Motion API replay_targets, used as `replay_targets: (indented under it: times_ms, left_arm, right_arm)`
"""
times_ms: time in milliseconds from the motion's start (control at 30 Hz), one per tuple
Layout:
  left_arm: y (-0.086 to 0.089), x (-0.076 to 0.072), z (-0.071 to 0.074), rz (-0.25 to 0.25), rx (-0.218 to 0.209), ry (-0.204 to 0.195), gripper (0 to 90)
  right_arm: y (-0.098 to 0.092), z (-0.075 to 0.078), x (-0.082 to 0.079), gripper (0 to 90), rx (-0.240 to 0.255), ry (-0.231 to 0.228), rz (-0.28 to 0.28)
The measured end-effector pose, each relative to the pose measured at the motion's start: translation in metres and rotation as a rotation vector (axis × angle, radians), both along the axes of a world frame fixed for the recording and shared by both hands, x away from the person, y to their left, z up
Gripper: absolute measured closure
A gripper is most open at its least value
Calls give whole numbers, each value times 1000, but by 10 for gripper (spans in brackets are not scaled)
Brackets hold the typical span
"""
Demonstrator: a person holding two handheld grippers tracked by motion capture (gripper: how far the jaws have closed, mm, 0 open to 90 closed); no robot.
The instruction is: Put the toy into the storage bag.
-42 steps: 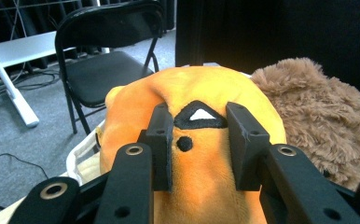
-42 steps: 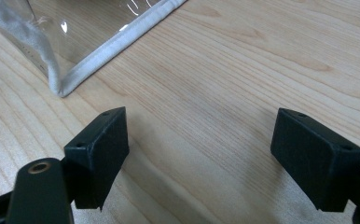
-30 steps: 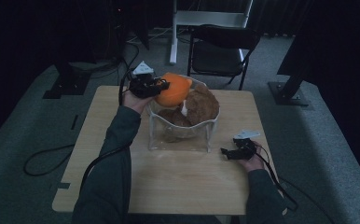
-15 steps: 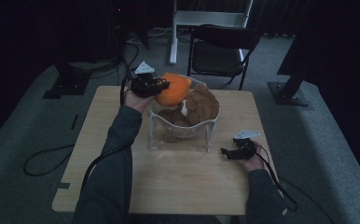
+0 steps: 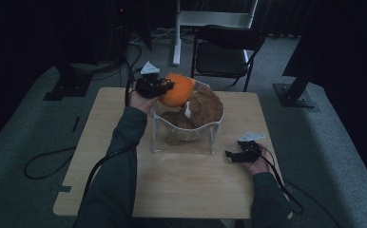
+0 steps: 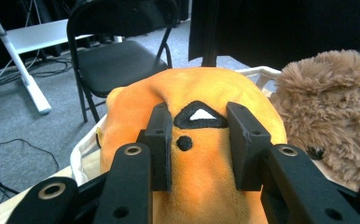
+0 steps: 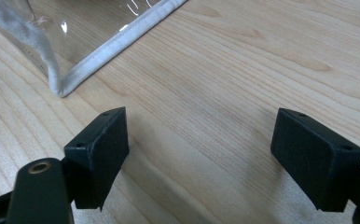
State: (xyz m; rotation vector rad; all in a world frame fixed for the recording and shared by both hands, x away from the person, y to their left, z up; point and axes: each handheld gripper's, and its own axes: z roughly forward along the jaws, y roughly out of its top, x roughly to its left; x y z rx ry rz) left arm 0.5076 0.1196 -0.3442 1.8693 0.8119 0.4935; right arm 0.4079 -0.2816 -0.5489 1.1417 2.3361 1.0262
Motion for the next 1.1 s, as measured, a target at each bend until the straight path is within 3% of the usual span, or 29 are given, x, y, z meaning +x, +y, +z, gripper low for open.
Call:
replay_targets:
  times_ms: [267,433,1100]
  left_arm:
    - [-1,0,2,11,0,-11,652]
    - [-6,1,-4,8,40,-9,647]
    - [-10,2,-13,-10,81,19,627]
  right_arm:
    - [0,0,0,183,0,0,0]
    - [0,0,0,183,0,0,0]
    - [0,0,0,183,0,0,0]
